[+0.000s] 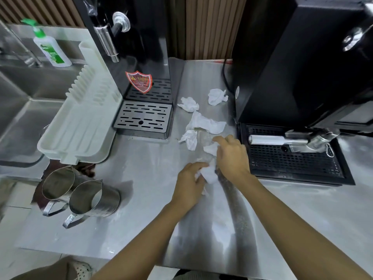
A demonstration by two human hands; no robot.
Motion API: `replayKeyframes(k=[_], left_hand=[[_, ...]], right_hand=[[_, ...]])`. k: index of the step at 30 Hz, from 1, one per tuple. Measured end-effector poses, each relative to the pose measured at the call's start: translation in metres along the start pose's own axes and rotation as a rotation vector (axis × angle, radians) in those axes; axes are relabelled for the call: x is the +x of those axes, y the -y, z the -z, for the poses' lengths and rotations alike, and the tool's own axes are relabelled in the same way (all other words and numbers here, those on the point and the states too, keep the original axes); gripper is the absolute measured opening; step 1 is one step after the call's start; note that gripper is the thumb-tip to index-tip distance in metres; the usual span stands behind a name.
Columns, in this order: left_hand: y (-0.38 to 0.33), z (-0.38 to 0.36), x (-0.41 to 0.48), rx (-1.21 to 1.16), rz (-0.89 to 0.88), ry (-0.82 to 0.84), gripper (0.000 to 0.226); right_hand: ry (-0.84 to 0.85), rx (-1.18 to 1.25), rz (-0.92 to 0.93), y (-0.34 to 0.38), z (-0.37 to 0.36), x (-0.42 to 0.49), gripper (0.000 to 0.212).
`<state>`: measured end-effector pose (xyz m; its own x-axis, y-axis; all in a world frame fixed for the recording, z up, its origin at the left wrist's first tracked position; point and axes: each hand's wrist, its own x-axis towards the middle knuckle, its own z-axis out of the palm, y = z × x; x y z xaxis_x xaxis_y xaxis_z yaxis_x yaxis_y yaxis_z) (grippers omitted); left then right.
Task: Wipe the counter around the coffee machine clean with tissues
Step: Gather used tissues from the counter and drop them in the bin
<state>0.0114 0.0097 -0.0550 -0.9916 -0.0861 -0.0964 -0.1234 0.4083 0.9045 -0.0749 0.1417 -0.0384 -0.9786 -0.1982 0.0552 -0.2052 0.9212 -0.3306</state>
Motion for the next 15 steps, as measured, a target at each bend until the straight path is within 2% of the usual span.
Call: replayKeyframes(k=[2,5,8,12,15], left_hand=[[-0.002,0.001,0.004,-0.134,0.066,-0.017,0.047],[-0.011,0.003,0.010,-0.270,0.190,-0.040,0.046],[-0.026,0.003,0.015,-0.439,0.334,-0.055,0.035],[-0.038,-0.005,0.015,-0.648,0.470,-0.024,0.016],[-0.054,-0.013,0.007,-0.664,0.459,0.042,0.026]], right_hand=[[0.019,0.190,-0.052,-0.002,0.008,-0.008,0.041],[-0.017,0.367,-0.104,-0.008,0.015,-0.018,0.036],[-0.032,0.478,-0.122,-0.016,0.022,-0.027,0.031],[-0.005,0.614,-0.169,-0.027,0.035,-0.046,0.013],[-0.025,0.627,-0.195,-0.038,0.043,-0.063,0.023]])
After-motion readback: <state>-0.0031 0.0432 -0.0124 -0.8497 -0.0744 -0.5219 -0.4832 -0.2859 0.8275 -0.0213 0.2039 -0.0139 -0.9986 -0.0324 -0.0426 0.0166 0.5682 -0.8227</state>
